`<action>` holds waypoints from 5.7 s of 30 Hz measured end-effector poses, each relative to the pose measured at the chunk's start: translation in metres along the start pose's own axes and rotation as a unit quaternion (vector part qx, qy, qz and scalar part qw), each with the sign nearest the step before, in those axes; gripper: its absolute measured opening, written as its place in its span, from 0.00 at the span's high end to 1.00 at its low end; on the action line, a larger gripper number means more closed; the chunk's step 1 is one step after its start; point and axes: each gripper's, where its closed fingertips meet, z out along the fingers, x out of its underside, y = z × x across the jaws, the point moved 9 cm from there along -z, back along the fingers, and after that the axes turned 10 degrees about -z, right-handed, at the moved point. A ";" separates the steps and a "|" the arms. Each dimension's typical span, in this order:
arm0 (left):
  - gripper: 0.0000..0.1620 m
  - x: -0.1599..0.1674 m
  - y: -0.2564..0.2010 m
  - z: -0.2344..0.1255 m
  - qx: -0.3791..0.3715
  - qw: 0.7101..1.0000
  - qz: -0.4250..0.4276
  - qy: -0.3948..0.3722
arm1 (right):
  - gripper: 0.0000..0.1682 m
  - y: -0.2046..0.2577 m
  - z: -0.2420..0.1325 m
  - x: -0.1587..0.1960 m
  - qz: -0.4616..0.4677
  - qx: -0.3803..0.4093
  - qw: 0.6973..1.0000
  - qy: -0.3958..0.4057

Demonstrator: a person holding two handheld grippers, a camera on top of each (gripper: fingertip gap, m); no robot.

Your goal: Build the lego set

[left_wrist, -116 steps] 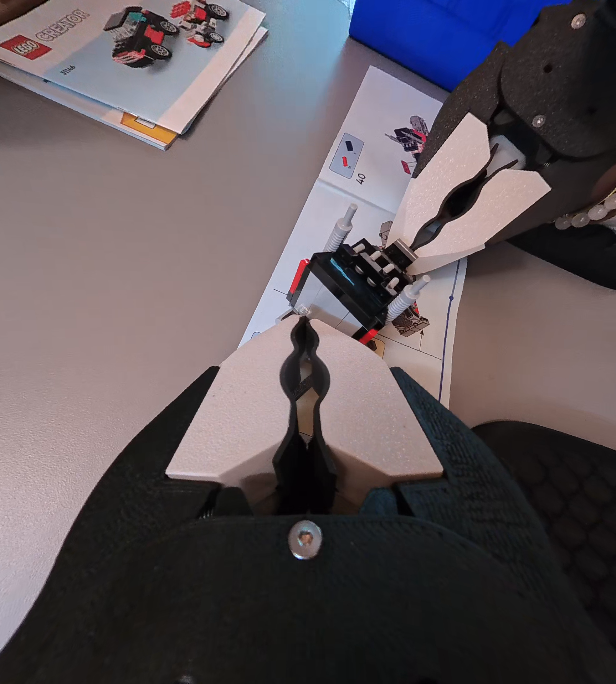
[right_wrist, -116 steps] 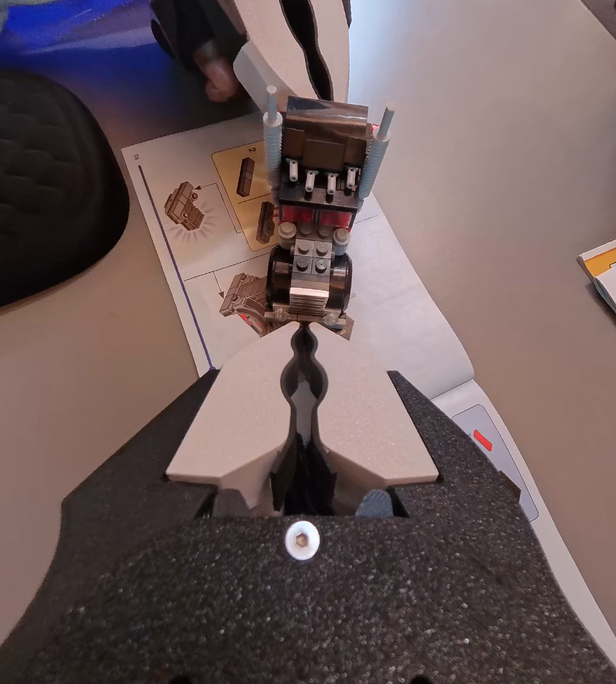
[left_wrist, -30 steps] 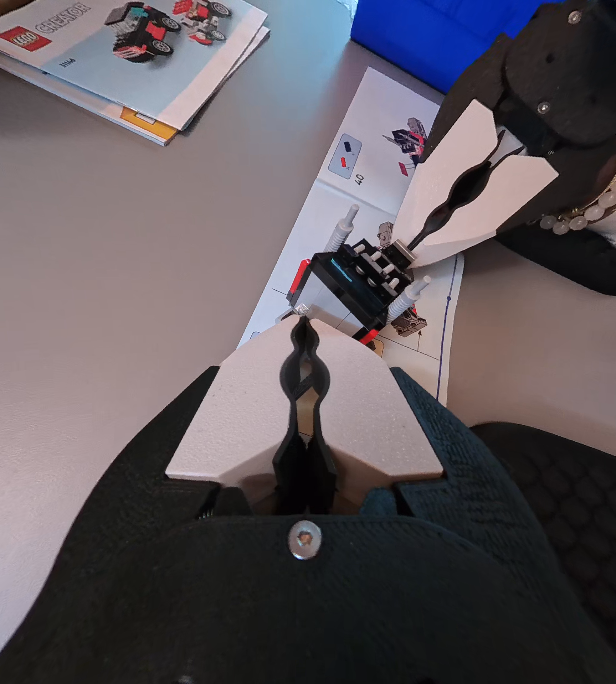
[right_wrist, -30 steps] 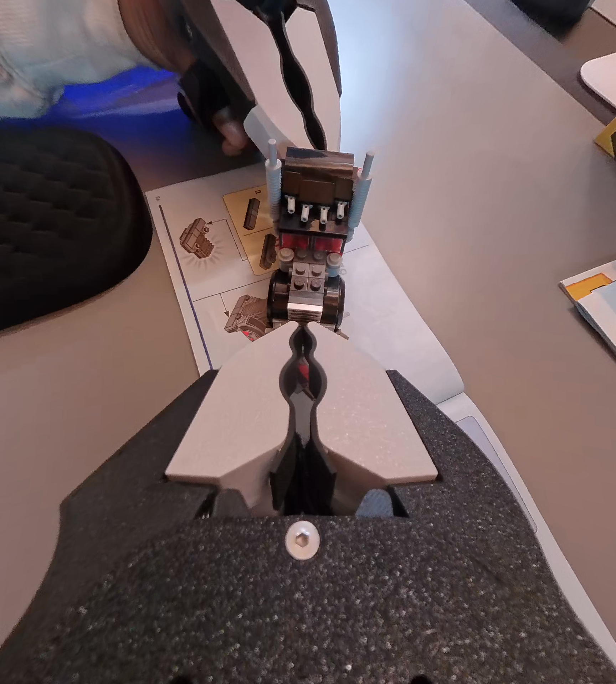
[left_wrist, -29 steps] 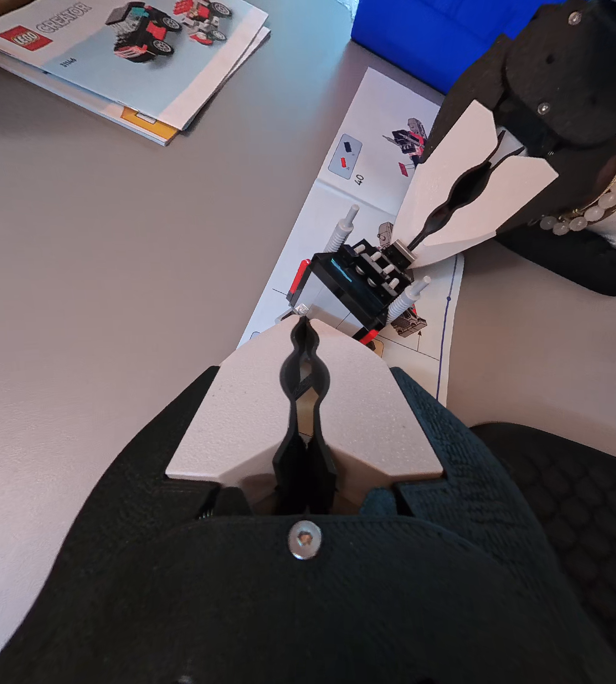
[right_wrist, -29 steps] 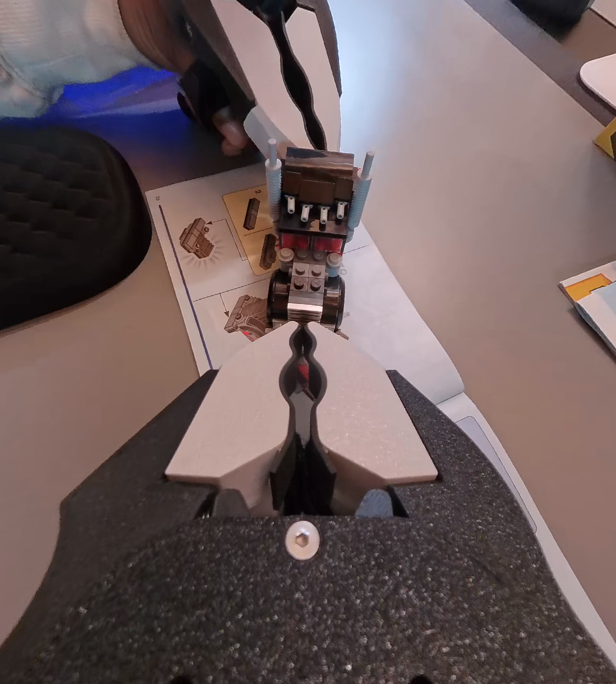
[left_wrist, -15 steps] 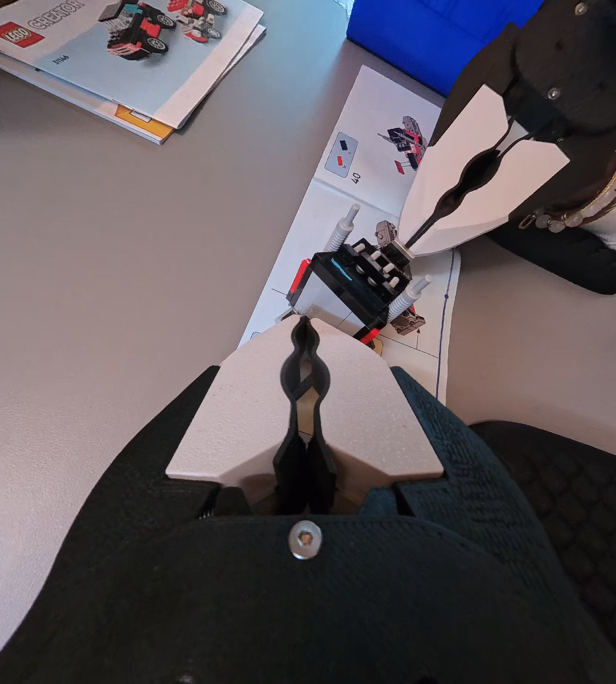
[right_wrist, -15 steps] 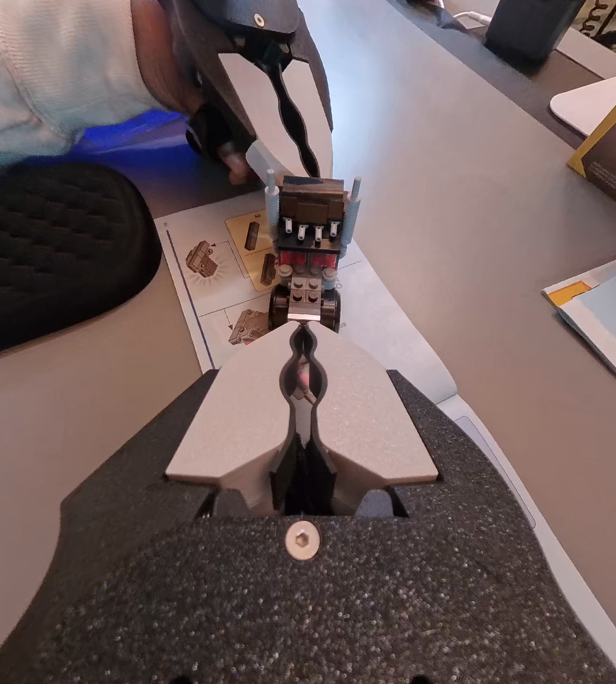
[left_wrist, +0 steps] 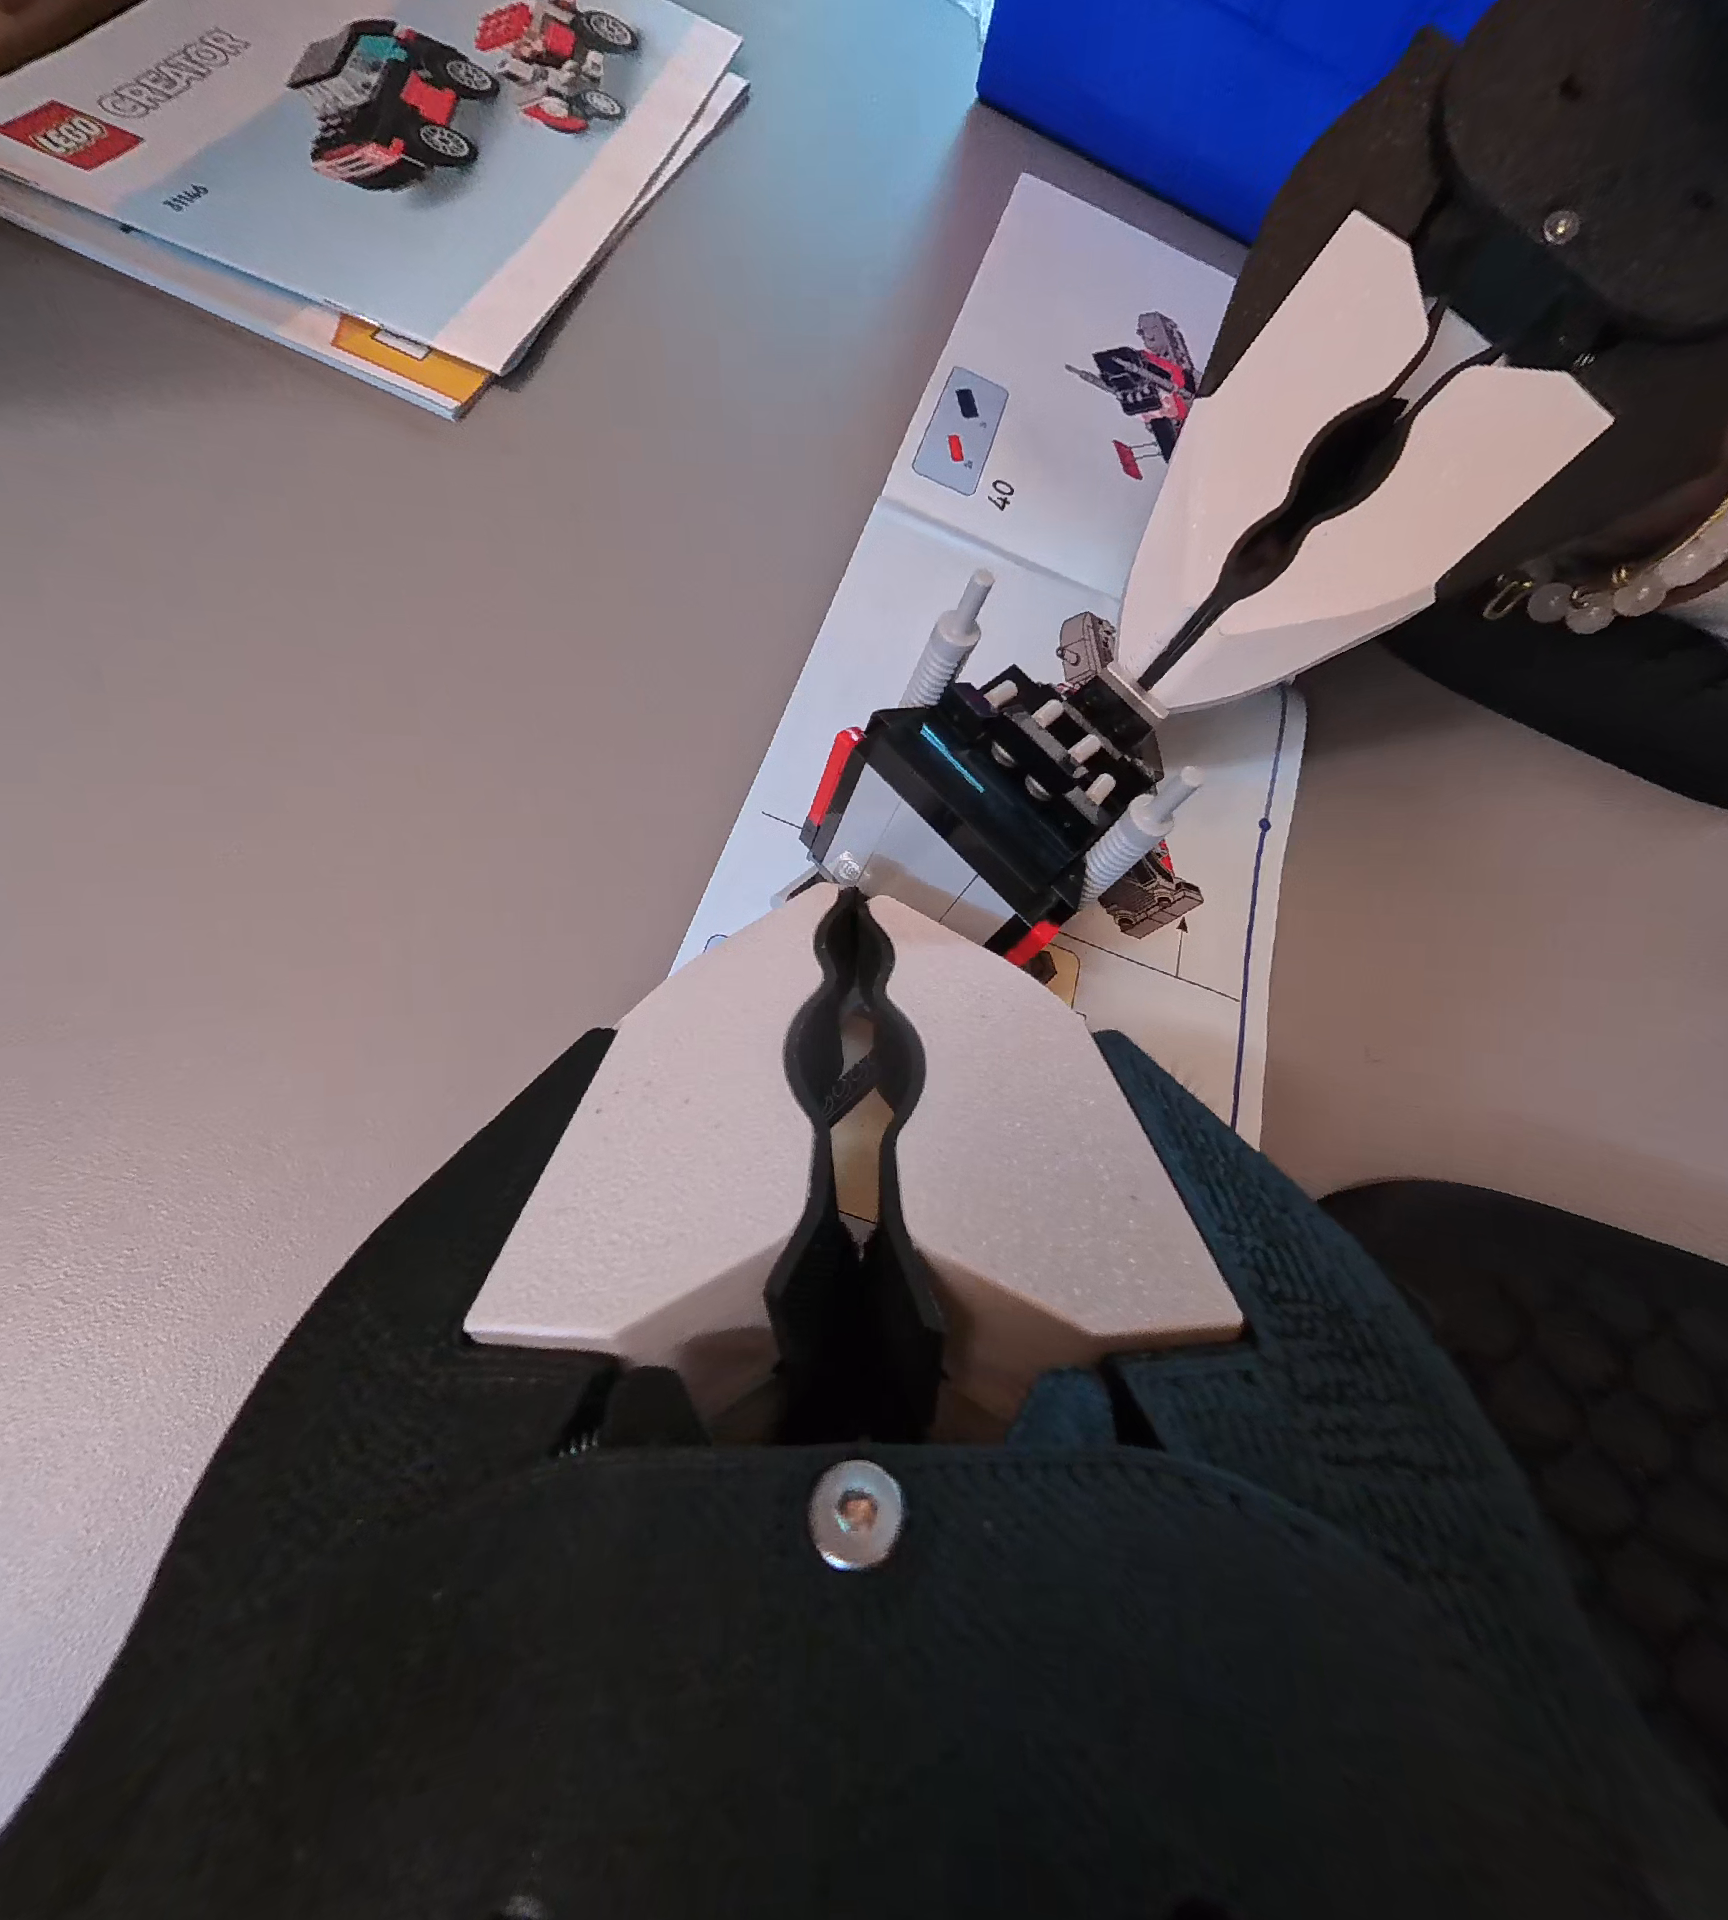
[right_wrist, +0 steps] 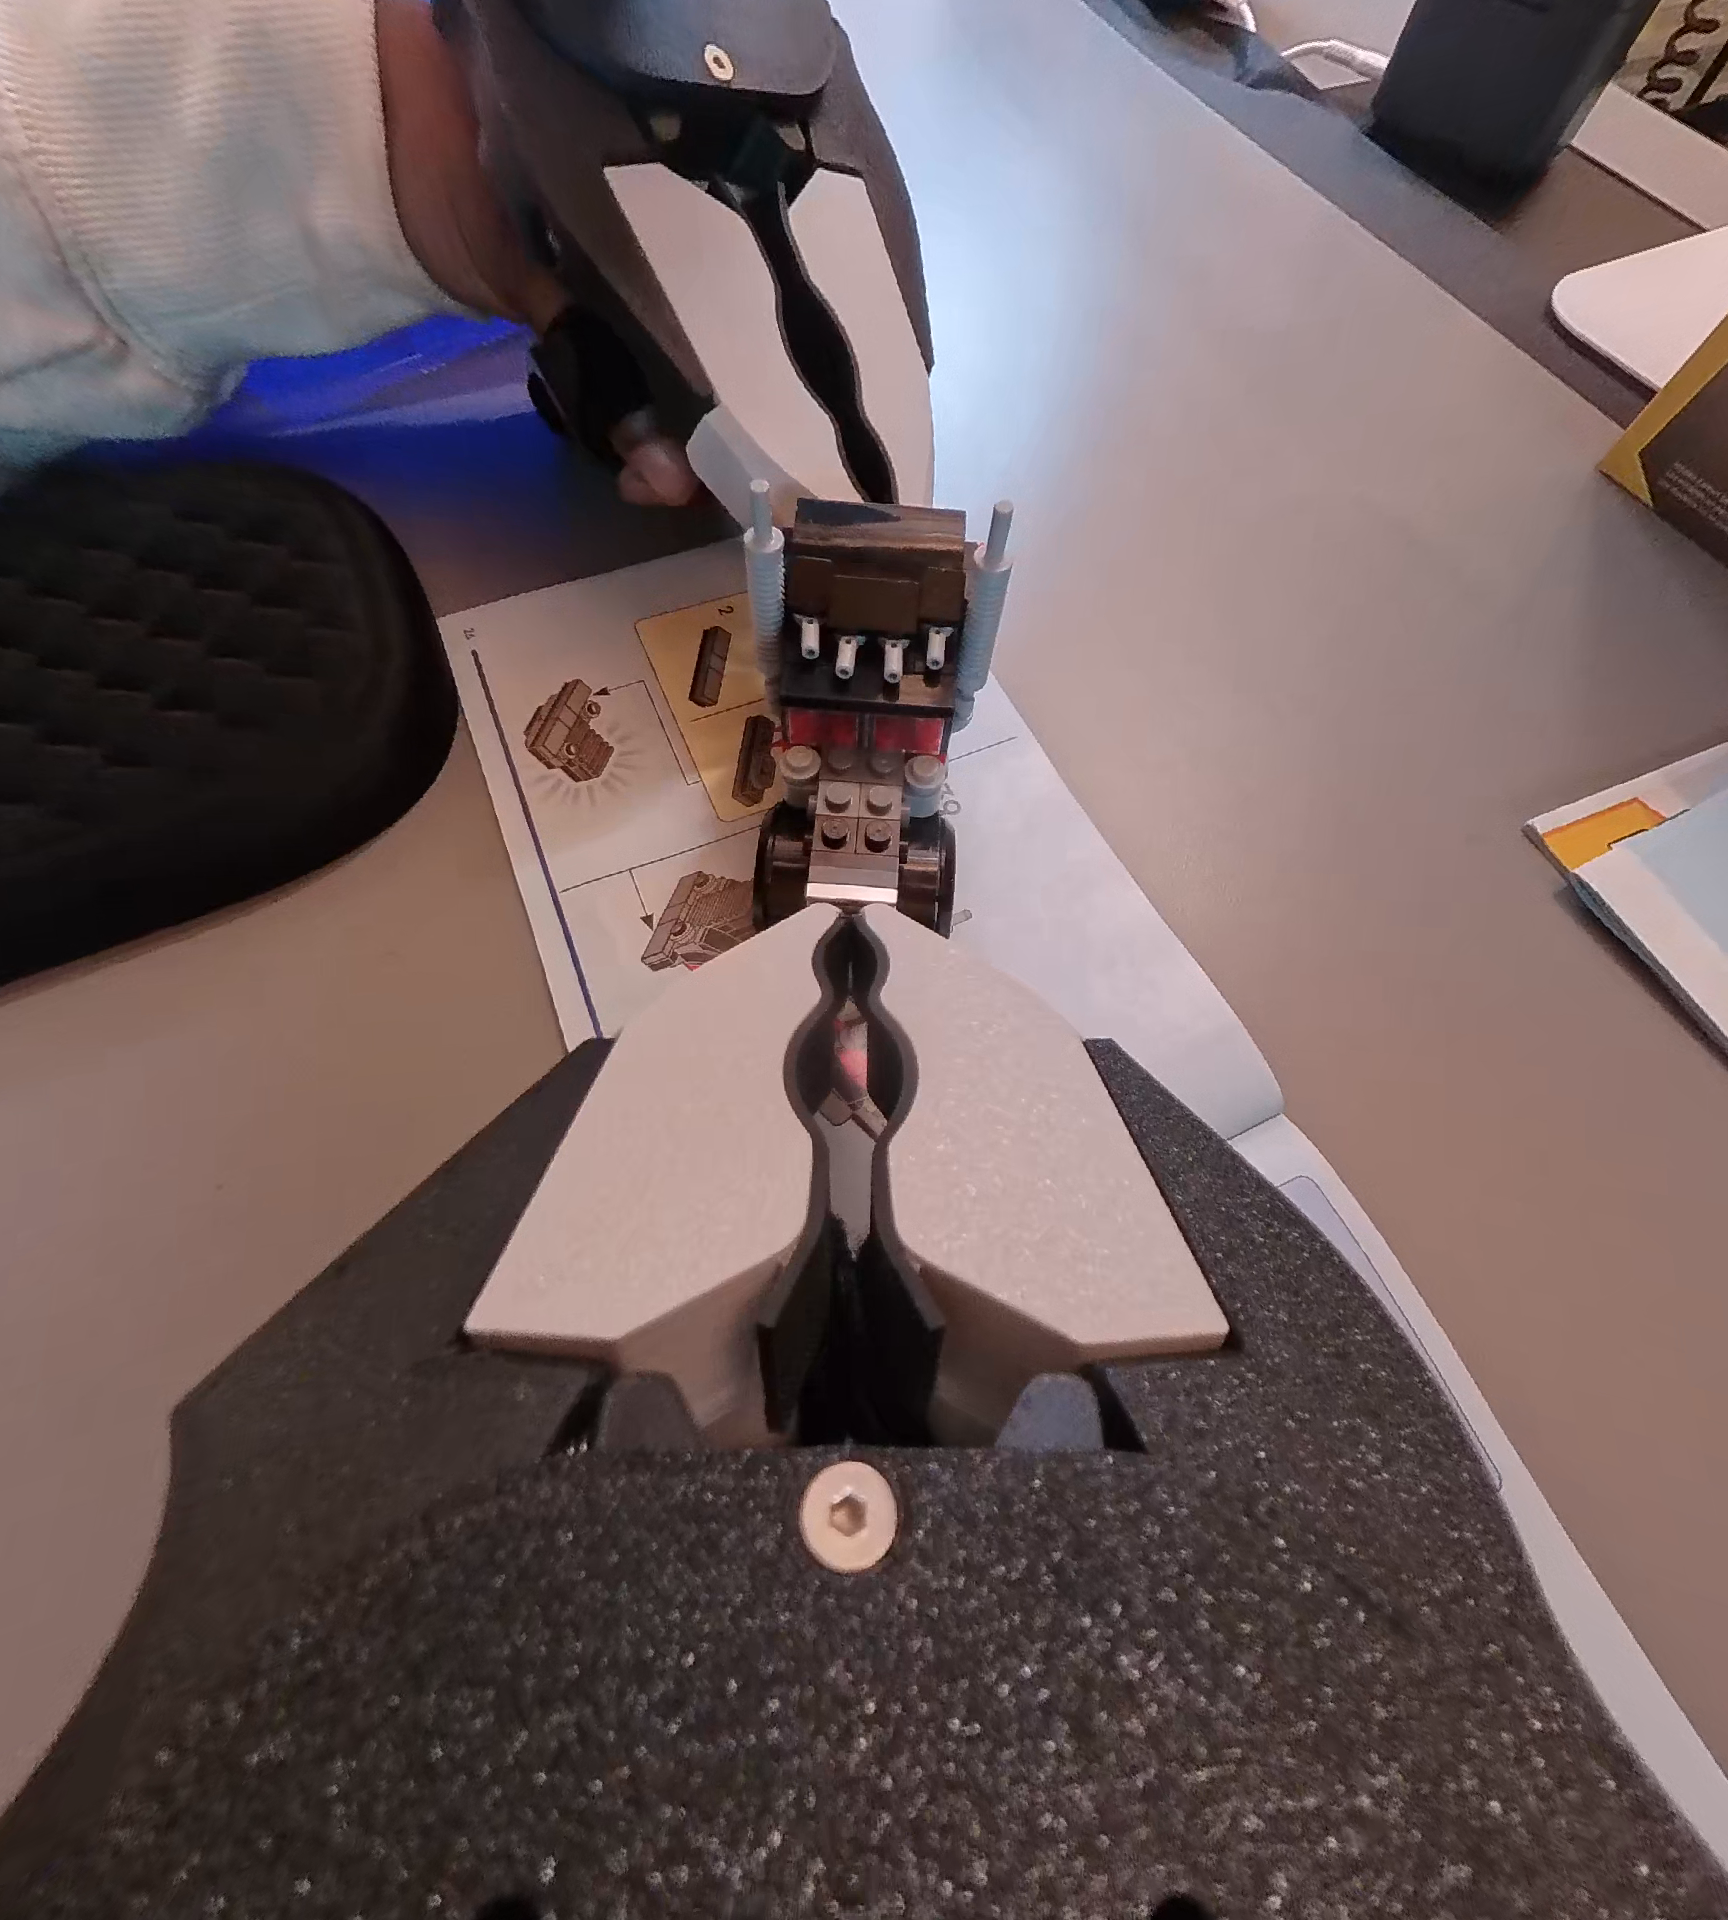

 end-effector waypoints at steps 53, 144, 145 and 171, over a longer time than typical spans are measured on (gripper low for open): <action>0.57 -0.003 0.008 -0.029 -0.085 0.992 0.037 -0.083 | 0.79 -0.035 0.034 -0.045 0.029 0.086 0.993 0.076; 0.99 -0.010 -0.037 -0.020 -0.170 0.958 0.043 -0.227 | 0.99 -0.004 -0.076 0.035 0.025 0.065 0.998 -0.010; 0.99 -0.010 -0.036 -0.020 -0.173 0.958 0.039 -0.225 | 0.99 -0.006 -0.079 0.035 0.036 0.068 0.997 -0.026; 1.00 -0.010 -0.035 -0.029 -0.175 0.945 0.049 -0.272 | 1.00 -0.016 -0.110 0.038 0.082 0.164 0.969 -0.168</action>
